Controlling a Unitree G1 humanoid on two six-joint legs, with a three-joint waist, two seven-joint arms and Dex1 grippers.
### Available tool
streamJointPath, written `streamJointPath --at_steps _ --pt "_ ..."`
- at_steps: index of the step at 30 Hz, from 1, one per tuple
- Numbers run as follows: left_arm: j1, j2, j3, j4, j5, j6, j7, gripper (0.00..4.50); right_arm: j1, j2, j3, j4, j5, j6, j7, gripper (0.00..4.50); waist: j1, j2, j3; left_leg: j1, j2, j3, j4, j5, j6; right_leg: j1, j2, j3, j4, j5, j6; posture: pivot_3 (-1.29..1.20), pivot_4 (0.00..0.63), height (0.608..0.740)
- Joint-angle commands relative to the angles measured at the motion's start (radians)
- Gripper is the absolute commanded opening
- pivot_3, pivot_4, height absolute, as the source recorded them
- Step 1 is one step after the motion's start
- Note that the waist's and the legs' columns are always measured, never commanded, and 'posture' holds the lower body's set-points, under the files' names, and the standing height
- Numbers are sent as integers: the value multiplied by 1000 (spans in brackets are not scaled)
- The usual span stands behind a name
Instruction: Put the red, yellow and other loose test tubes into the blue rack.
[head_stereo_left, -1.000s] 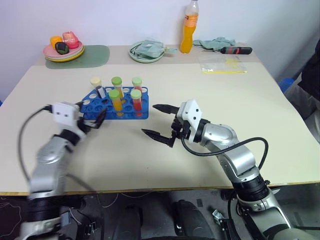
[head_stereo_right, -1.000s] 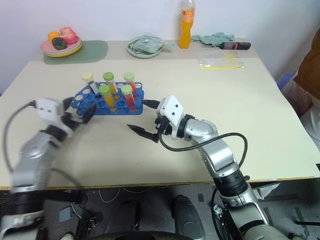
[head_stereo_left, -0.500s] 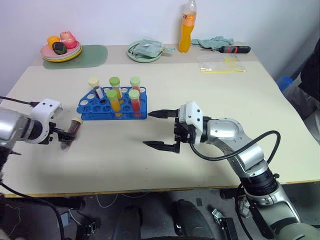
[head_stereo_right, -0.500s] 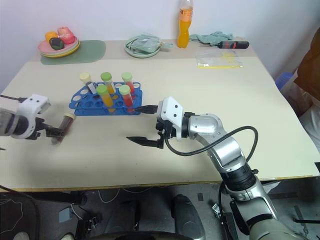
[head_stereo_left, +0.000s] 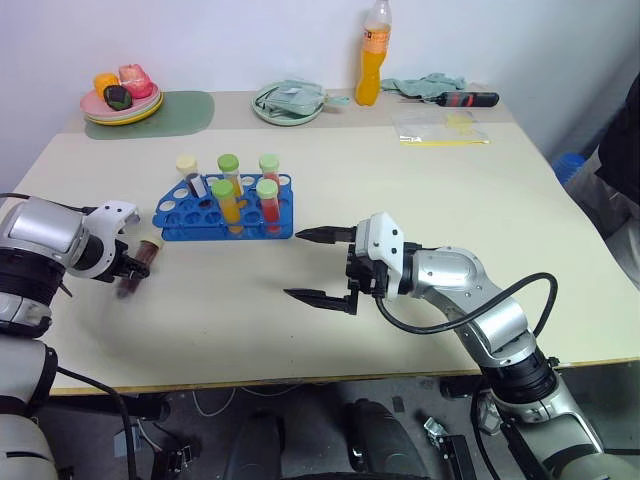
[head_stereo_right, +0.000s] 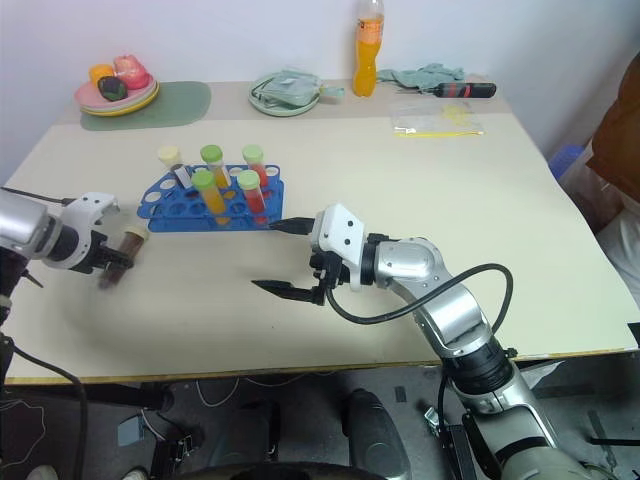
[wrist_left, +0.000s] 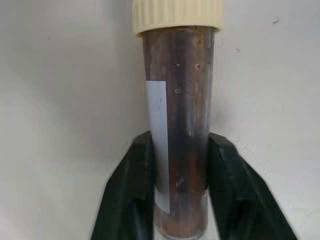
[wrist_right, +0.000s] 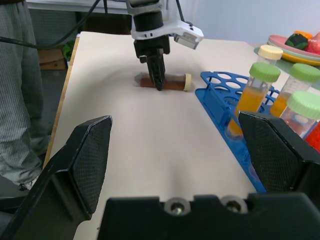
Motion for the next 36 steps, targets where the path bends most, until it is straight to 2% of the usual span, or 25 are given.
streamJointPath --at_steps 1,3,5,7,9,11,14,19,25,36 --pt "66 59 168 9 17 -124 75 796 -3 -12 -16 -46 5 -9 -2 4484 -3 0 0 0 0 0 0 0 0 0 0 0 0 0 0 0 150 740" --pt "116 49 316 23 31 -235 223 796 -1 -15 -19 -47 7 -10 -1 4484 0 -1 0 -1 1 -1 0 0 0 -1 0 0 0 0 0 0 150 740" --pt "182 -2 484 -26 75 -426 485 796 0 -15 -21 -41 11 -12 1 4484 6 -2 0 -1 1 -1 0 0 0 -1 0 -1 0 0 0 0 150 740" --pt "268 -99 637 -174 100 -640 690 796 -4 -4 -17 -28 14 -12 -2 4484 14 -2 0 -2 1 -1 1 0 0 -1 -2 -1 -1 0 0 0 150 740" --pt "364 -233 709 -358 99 -798 782 796 -11 9 -14 -13 16 -13 -5 4484 34 -3 -1 -3 0 -1 1 0 0 0 -6 -2 -1 1 0 0 150 740" --pt "438 -376 725 -505 77 -905 822 796 -19 22 -12 0 15 -13 -7 4484 52 -2 -2 -3 -2 0 2 0 -1 0 -12 -4 -1 1 1 0 150 740" --pt "506 -568 714 -618 43 -1037 847 796 -28 31 -12 15 12 -16 -5 4484 65 -4 -3 -5 -6 2 4 0 -1 1 -16 -3 -4 2 3 0 150 740" --pt "546 -738 622 -571 130 -1269 891 796 -36 40 -10 24 10 -15 -8 4484 59 -6 -4 -4 -7 1 4 0 -1 1 -13 -3 -3 3 4 0 150 740" --pt "475 -799 563 -369 175 -1399 883 796 -32 47 -9 15 5 -9 -27 4484 50 -6 -4 -3 -7 1 3 0 0 2 -11 -3 -2 3 4 0 150 740" --pt "426 -812 558 -228 145 -1464 833 796 -12 40 -15 -13 7 1 -67 4484 37 -6 -4 -3 -7 1 3 0 0 2 -11 -4 -2 3 4 0 150 740"
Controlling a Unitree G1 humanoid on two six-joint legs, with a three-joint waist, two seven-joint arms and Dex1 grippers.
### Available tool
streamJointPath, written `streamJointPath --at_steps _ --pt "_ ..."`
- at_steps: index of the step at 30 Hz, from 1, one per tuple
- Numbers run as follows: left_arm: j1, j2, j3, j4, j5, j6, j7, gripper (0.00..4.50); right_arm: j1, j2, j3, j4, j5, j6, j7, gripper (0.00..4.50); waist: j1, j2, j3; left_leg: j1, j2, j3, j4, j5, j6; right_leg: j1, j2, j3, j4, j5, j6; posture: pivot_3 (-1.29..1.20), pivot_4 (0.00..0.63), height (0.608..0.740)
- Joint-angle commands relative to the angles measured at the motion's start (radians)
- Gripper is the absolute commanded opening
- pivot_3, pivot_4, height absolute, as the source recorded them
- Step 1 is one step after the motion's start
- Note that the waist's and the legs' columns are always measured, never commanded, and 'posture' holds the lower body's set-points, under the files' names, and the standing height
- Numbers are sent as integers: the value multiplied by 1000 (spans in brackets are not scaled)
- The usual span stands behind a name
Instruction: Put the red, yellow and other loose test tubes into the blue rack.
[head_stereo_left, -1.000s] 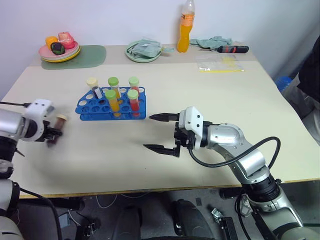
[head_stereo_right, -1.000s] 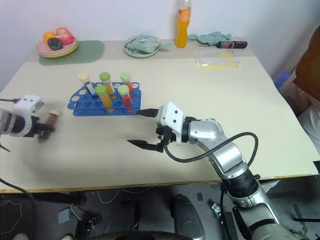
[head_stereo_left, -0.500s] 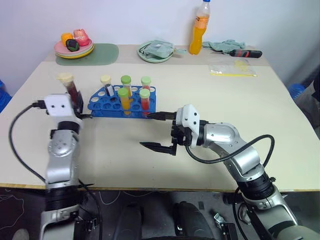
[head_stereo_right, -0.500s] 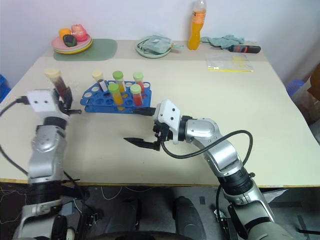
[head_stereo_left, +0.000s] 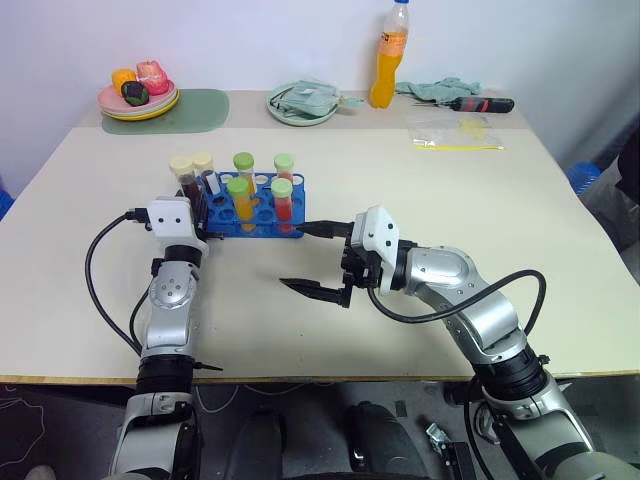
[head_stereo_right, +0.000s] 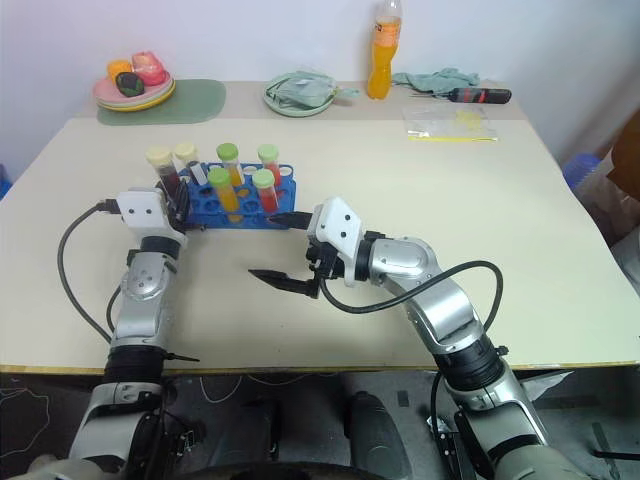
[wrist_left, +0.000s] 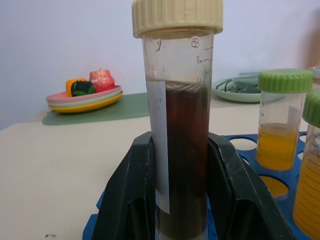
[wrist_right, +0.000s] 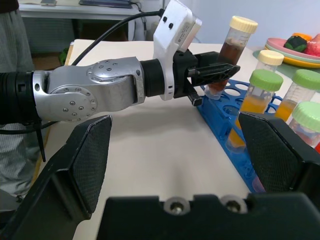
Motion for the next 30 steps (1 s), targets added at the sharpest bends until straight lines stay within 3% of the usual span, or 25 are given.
streamJointPath --at_steps 1,23,25,26,30 --pt "-33 -4 0 22 -7 -42 -10 796 1 -1 -15 -54 5 -2 -9 4484 0 0 0 0 0 0 0 0 0 0 0 0 0 0 0 0 150 740" --pt "-72 -24 -2 152 -3 -103 -18 796 18 -12 -16 -84 15 22 -22 4484 0 0 0 0 0 0 0 0 0 0 0 0 0 0 0 0 150 740" --pt "-69 -27 0 151 -6 -104 -16 1815 21 -16 -18 -90 16 28 -23 4484 0 0 0 0 0 0 0 0 0 0 0 0 0 0 0 0 150 740" --pt "-67 -29 3 146 -12 -103 -18 2088 22 -18 -19 -94 17 31 -23 4484 0 0 0 0 0 0 0 0 0 0 0 0 0 0 0 0 150 740" --pt "-30 -32 8 63 -26 -72 -26 4238 29 -36 -37 -104 25 37 -19 4484 -1 0 0 0 0 0 0 0 0 0 0 0 0 0 0 0 150 740"
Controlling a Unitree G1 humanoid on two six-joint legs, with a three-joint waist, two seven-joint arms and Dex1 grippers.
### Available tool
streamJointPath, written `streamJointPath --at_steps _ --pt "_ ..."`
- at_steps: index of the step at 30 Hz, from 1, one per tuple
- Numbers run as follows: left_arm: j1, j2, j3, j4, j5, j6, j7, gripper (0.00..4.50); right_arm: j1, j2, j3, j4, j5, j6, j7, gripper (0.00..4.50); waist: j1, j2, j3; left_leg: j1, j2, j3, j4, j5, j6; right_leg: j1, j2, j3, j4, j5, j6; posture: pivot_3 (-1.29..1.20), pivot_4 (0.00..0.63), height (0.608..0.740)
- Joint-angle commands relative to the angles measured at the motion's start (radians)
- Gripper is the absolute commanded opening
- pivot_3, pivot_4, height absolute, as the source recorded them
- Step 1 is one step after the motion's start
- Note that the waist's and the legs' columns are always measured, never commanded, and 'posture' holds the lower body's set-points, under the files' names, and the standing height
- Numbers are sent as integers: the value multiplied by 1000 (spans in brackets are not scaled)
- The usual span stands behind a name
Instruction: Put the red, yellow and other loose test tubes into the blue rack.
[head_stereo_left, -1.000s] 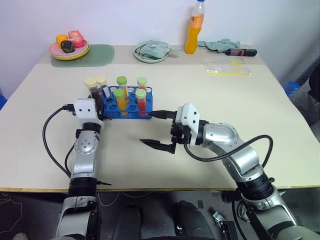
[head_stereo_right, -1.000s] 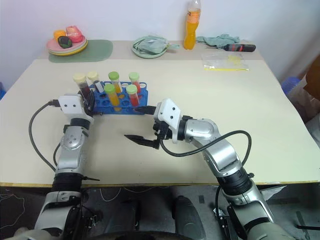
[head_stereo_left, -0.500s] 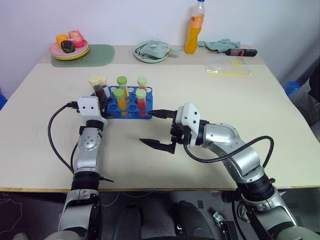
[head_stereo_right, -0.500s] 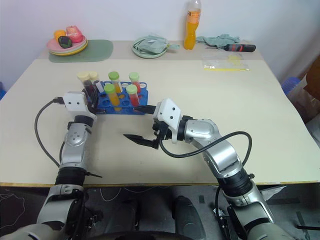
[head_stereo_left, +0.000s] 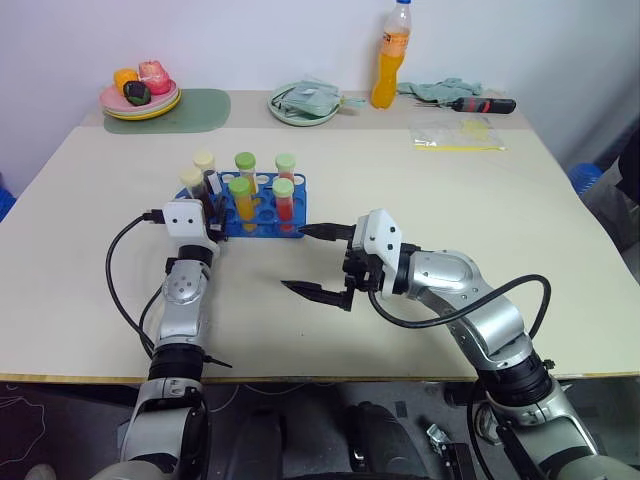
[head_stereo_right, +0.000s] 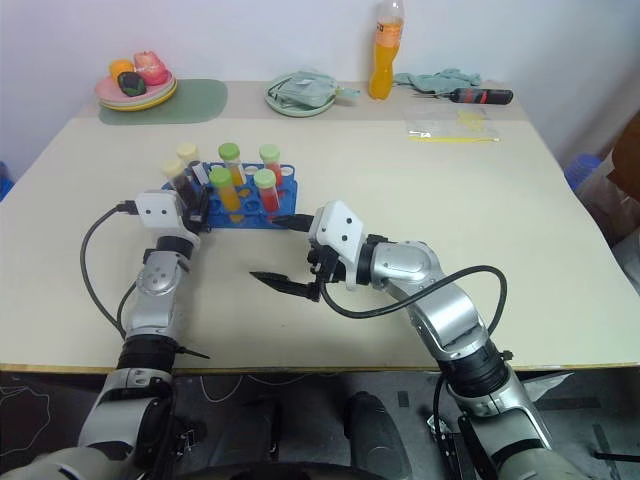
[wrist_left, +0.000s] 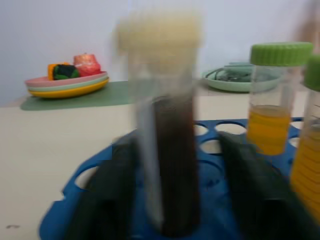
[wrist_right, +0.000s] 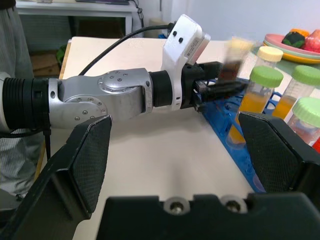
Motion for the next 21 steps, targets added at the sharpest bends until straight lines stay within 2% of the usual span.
streamJointPath --at_steps 1,5,8,12,17,21 --pt "43 12 11 -132 -25 26 -12 4442 5 -18 -39 -55 23 2 4 4484 -4 0 0 0 0 0 0 0 0 0 0 0 0 0 0 0 150 740" --pt "164 46 7 -348 -116 138 -116 4442 13 -43 -76 -52 43 10 14 4484 -7 0 0 0 1 0 0 0 0 0 0 0 0 0 0 0 150 740" --pt "293 118 40 -514 -167 253 -172 4442 36 -103 -149 -43 74 23 38 4484 -4 0 0 0 1 0 -1 0 0 0 0 0 0 0 0 0 150 740" --pt "476 276 143 -700 -310 419 -316 4442 93 -244 -295 -1 119 54 92 4484 -3 1 0 1 1 0 -1 0 0 0 0 0 -1 0 -1 0 150 740" --pt "627 445 243 -744 -402 520 -493 4442 154 -352 -429 131 103 16 110 4484 0 2 1 1 1 1 -1 0 0 1 0 0 -2 -3 -4 0 150 740" --pt "671 498 282 -752 -447 566 -570 4442 210 -405 -472 187 88 -19 138 4484 -2 2 1 1 1 2 -1 0 0 1 0 1 -2 -4 -5 0 150 740"
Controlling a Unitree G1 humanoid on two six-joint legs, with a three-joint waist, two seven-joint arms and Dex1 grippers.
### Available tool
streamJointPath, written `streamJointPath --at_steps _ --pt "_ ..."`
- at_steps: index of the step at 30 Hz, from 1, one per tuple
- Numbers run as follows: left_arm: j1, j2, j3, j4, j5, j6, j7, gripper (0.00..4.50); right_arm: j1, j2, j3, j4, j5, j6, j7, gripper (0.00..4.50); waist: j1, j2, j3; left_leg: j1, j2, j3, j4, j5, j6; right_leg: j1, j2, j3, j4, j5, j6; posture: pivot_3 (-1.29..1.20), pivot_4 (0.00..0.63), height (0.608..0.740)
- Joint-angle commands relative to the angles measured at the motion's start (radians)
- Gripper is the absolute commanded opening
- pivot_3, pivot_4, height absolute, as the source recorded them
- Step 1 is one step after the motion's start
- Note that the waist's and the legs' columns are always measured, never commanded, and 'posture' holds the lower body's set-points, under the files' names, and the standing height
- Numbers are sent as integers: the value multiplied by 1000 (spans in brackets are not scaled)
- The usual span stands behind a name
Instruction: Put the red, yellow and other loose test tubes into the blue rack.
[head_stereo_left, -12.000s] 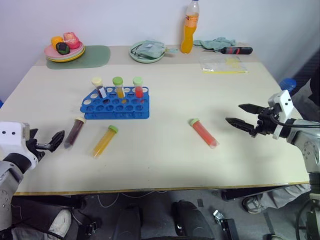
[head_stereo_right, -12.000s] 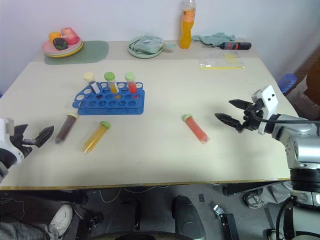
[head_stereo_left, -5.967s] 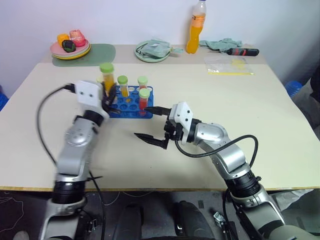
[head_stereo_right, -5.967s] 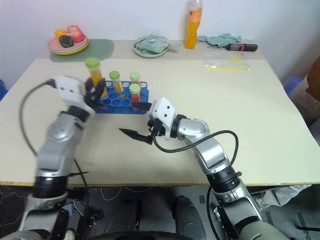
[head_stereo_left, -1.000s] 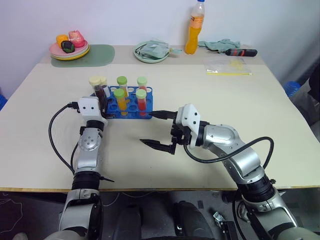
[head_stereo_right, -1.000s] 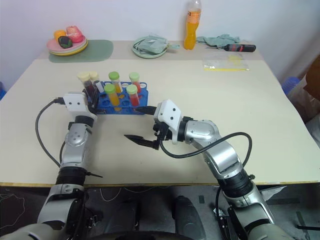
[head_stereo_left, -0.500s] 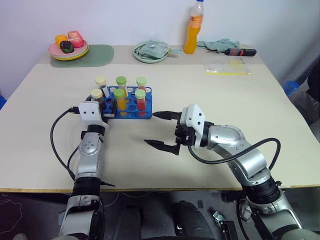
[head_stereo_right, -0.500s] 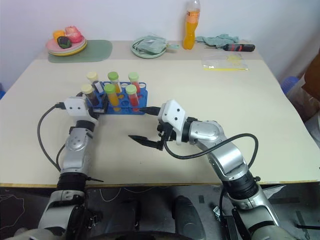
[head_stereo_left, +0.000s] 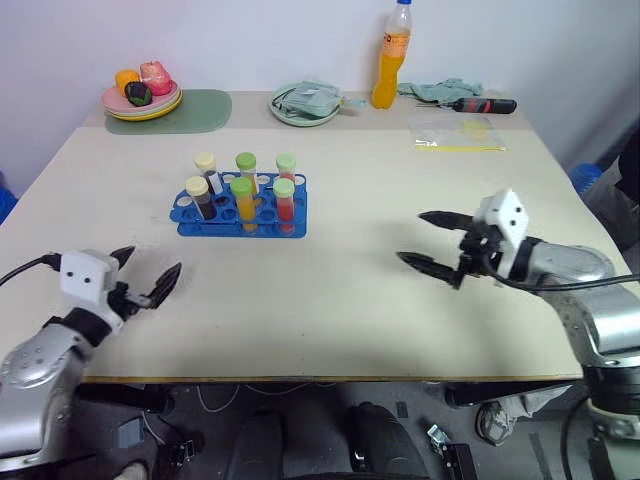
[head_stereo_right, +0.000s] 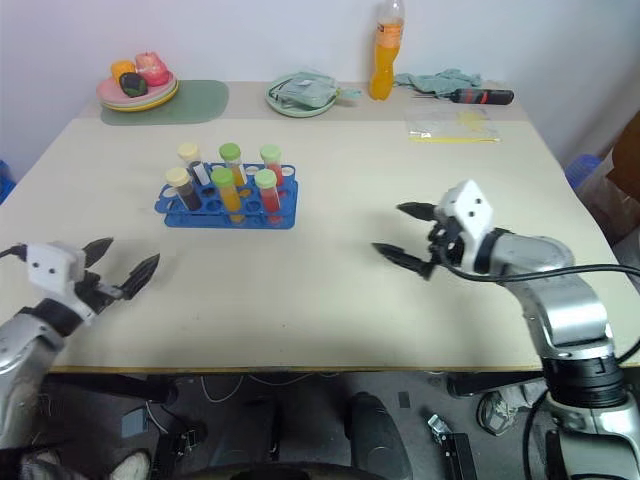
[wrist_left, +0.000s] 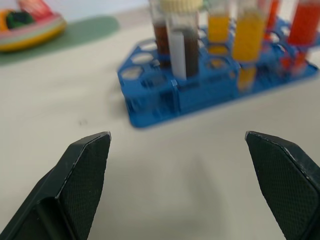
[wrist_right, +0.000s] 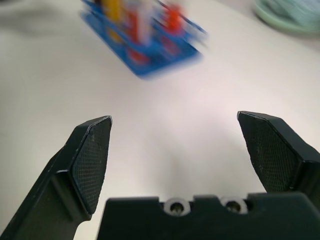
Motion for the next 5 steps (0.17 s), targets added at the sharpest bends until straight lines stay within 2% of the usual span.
streamJointPath --at_steps 1,5 --pt "9 22 34 -41 -28 16 -50 4442 22 -28 -49 17 2 -41 24 4484 -1 0 0 0 0 0 0 0 0 0 0 0 0 0 0 0 150 740" --pt "-9 2 15 -50 -10 19 -33 4442 30 -27 -44 38 -6 -64 25 4484 -4 0 0 0 1 0 0 0 0 0 1 1 0 0 0 0 150 740"
